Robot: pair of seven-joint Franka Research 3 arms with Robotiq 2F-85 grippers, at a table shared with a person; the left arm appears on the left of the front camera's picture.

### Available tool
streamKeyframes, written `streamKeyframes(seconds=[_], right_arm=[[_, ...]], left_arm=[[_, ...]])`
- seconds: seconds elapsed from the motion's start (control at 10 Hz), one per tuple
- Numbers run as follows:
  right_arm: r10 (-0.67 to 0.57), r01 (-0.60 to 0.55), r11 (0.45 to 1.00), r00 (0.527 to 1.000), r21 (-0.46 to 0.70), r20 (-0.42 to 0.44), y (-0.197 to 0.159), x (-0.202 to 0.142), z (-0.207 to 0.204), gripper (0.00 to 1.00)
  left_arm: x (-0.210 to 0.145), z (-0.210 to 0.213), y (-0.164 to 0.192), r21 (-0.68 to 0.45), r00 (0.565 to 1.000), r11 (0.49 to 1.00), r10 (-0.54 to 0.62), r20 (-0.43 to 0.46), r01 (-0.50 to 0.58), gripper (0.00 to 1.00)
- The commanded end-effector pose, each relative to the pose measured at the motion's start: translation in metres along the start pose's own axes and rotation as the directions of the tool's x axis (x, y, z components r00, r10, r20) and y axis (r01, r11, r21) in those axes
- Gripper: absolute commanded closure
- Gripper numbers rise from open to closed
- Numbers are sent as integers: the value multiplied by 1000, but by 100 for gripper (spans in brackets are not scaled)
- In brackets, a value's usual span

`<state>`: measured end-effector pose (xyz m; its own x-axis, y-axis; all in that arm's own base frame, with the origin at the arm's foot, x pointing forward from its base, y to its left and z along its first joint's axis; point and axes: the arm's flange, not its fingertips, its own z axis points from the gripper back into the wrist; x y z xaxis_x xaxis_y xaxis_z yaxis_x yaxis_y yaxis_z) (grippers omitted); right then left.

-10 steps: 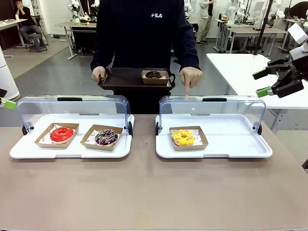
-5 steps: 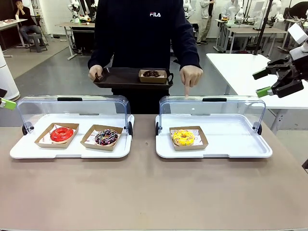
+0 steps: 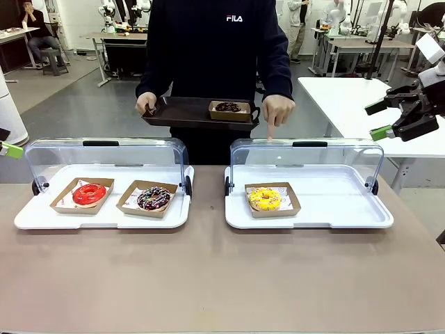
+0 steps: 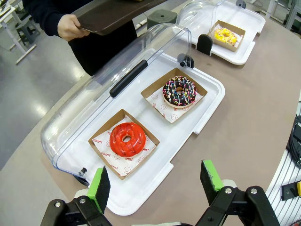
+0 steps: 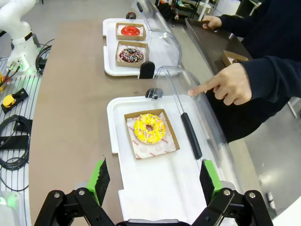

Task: Provide the desired donut to the person.
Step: Pick up and lift the Paper togo box containing the Donut pointed at by the person.

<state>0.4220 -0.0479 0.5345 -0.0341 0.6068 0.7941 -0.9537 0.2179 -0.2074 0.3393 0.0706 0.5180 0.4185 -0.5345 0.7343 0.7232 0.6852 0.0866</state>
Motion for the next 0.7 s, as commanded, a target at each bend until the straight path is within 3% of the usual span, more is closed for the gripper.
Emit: streamKeyframes(seconds=[0.0, 0.3, 0.4, 0.6], right_arm=[[12, -12, 1000, 1000, 7, 6, 1, 0, 0, 0], [0, 0, 1000, 1000, 0, 0, 0, 0, 0, 0], [-5, 5, 999, 1000, 33, 0, -1, 27, -26, 0], [-39, 60, 989, 988, 136, -152, 2, 65, -87, 0]], left_arm=[[-1, 0, 1, -6, 1000, 1000, -3, 7, 3, 0], [-1, 0, 1, -6, 1000, 1000, -3, 7, 3, 0], [-1, 0, 1, -6, 1000, 1000, -3, 7, 3, 0], [-1, 0, 1, -6, 1000, 1000, -3, 7, 3, 0]])
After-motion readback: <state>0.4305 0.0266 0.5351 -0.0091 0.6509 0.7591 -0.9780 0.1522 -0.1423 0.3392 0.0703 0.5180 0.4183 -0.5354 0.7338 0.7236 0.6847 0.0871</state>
